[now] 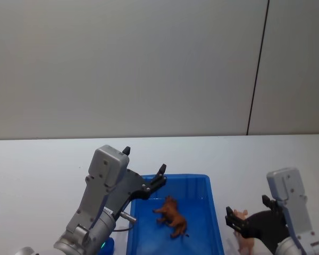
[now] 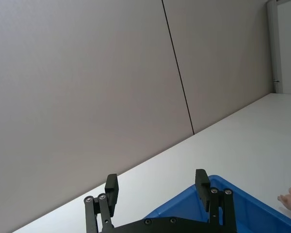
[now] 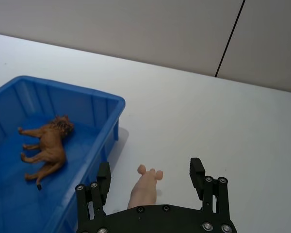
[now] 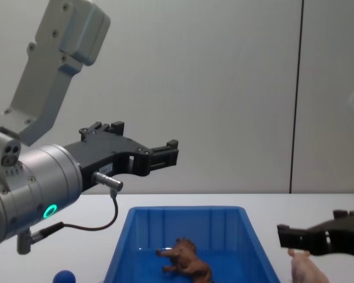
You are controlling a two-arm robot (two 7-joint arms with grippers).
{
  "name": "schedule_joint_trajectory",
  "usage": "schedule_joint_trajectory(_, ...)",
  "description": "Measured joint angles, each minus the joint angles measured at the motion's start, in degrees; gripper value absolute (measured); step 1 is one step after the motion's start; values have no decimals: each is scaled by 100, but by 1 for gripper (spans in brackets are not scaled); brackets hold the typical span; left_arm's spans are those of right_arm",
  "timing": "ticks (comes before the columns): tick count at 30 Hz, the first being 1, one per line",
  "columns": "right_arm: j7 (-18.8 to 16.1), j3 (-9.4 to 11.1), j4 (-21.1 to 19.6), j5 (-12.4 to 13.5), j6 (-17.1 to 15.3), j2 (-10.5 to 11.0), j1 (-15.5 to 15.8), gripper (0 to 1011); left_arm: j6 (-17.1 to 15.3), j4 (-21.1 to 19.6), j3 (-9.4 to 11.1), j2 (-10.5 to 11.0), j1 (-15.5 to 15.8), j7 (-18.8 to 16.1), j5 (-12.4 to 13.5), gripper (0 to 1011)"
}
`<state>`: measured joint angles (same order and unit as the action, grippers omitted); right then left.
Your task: Pick up the two dolls from the table and place them into the box.
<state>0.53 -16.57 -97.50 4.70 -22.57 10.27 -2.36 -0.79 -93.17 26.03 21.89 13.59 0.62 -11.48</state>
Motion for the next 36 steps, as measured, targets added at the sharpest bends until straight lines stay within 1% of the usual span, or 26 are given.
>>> schedule_joint_trajectory(6, -35, 16, 81, 53, -4, 27, 71, 1001, 0, 0, 0, 0, 0, 0, 0, 1001)
schedule_joint_trajectory(14, -162, 18, 294, 131, 40, 25, 117, 1001, 0, 0, 0, 0, 0, 0, 0, 1001)
schedule_joint_trajectory(21, -221, 9, 452, 182, 78, 2, 137, 855, 0, 0, 0, 0, 0, 0, 0, 1001)
schedule_joint_trajectory(23, -225, 5, 525, 206, 94, -13, 146, 781, 0, 0, 0, 0, 0, 0, 0, 1001)
schedule_joint_trajectory(25, -225, 4, 560, 222, 106, -21, 151, 743, 0, 0, 0, 0, 0, 0, 0, 1001)
schedule_joint_trajectory(26, -225, 3, 589, 235, 118, -29, 157, 686, 0, 0, 0, 0, 0, 0, 0, 1002)
schedule_joint_trajectory(29, -217, 3, 638, 260, 148, -41, 168, 624, 0, 0, 0, 0, 0, 0, 0, 1001)
schedule_joint_trajectory(31, -211, 2, 658, 270, 165, -46, 174, 544, 0, 0, 0, 0, 0, 0, 0, 1001)
schedule_joint_trajectory(32, -207, 2, 667, 273, 177, -48, 177, 533, 0, 0, 0, 0, 0, 0, 0, 1001)
schedule_joint_trajectory(33, -199, 3, 679, 275, 198, -52, 182, 485, 0, 0, 0, 0, 0, 0, 0, 1001)
schedule_joint_trajectory(34, -195, 2, 684, 275, 209, -53, 185, 485, 0, 0, 0, 0, 0, 0, 0, 1001)
schedule_joint_trajectory(35, -189, 3, 688, 275, 220, -55, 190, 424, 0, 0, 0, 0, 0, 0, 0, 1001)
schedule_joint_trajectory(36, -184, 3, 689, 275, 232, -56, 195, 406, 0, 0, 0, 0, 0, 0, 0, 1001)
